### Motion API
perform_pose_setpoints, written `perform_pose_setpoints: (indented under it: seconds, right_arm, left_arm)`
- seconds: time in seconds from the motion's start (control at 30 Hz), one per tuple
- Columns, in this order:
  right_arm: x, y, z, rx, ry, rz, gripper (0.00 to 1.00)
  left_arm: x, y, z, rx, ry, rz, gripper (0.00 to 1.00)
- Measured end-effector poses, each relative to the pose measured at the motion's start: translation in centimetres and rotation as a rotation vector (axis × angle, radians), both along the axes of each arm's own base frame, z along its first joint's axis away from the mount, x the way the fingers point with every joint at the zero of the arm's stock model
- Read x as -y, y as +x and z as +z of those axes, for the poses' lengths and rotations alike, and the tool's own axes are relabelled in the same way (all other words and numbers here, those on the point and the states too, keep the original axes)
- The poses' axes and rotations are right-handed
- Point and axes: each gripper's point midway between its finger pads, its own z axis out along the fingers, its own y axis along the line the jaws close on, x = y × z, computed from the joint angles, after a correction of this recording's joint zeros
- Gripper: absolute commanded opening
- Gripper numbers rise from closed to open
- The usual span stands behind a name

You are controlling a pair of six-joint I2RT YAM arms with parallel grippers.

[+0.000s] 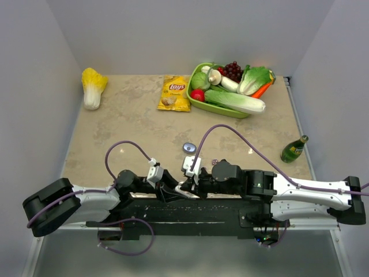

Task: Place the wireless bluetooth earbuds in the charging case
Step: Place the earbud in the charging case.

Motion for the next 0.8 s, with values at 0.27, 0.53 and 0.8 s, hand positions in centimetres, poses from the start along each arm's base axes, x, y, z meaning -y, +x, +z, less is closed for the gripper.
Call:
perform_pose_setpoints:
  seconds: [0.27, 0.53, 0.8]
  right_arm:
    - [-0.2, 0.3, -0.2, 0.001, -0.005, -0.018, 0.0]
    - [-0.2, 0.6, -0.2, 0.008, 0.003, -0.039, 0.0]
    - [-0.6, 0.7, -0.4, -0.005, 0.014, -0.054, 0.25]
  left_arm:
    - [0.0, 0.3, 1.1, 0.027, -0.036, 0.022, 0.0]
    - [0.0, 0.6, 1.3, 0.027, -0.041, 0.036, 0.0]
    - [0.1, 0.8, 1.2, 0.021, -0.037, 0.046, 0.0]
